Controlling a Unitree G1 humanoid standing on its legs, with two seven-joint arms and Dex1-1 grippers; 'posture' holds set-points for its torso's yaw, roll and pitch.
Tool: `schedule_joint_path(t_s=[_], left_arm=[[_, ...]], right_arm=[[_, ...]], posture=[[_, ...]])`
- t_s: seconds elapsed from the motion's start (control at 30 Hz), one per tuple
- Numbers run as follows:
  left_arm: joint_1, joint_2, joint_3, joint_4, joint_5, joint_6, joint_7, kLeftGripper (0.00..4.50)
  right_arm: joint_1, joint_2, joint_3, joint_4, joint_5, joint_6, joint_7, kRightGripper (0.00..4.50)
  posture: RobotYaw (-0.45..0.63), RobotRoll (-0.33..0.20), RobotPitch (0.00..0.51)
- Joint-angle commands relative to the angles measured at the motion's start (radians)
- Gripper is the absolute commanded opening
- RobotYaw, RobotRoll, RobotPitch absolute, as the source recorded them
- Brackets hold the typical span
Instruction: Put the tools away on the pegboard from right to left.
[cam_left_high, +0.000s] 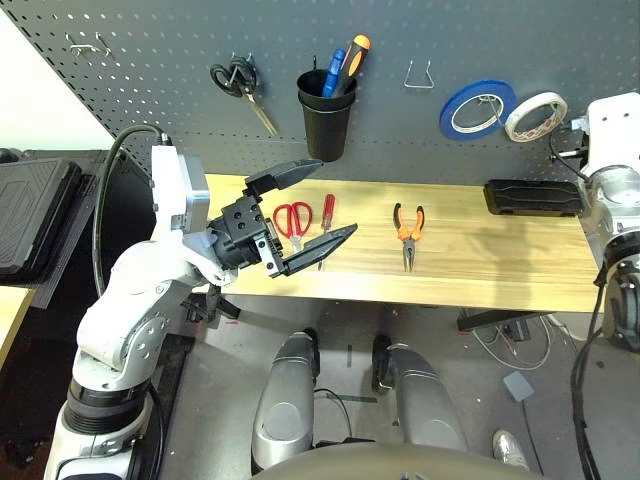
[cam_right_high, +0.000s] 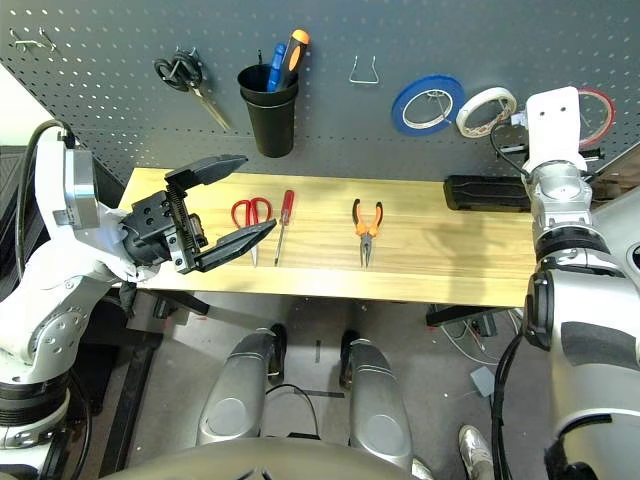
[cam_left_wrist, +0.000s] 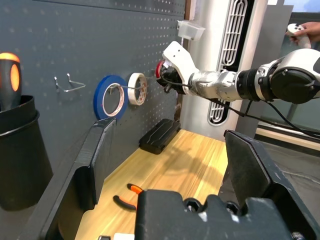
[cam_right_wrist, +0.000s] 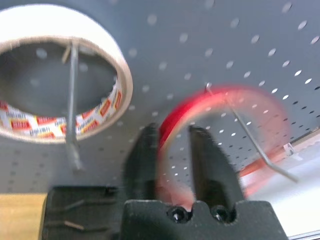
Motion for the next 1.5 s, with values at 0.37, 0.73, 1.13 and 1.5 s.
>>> schedule_joint_path(t_s=[0.37, 0.73, 1.13, 1.5], left_arm=[[0.046, 0.037, 0.028, -0.035, -0.012, 0.004, -0.004, 4.5], [0.068, 0.063, 0.029, -0.021, 0.004, -0.003, -0.022, 4.5], [0.093, 0.194, -0.079, 0.071, 0.232, 0.049, -0.023, 4.5], [0.092, 0.282, -0.12, 0.066, 0.301, 0.227, -0.014, 4.5]], right_arm=[[0.187, 0.015, 0.016, -0.027, -0.042, -0.337, -0.166, 4.47], [0.428, 0.088, 0.015, -0.115, -0.026, -0.433, -0.16, 4.47], [0.49, 0.306, 0.039, -0.347, 0.107, 0.016, 0.201, 4.47], [0.469, 0.499, 0.032, -0.622, 0.188, 0.536, 0.15, 4.47]], posture=[[0.33, 0.0, 0.201], [0.32, 0.0, 0.222], [0.35, 0.0, 0.239], [0.38, 0.0, 0.254]])
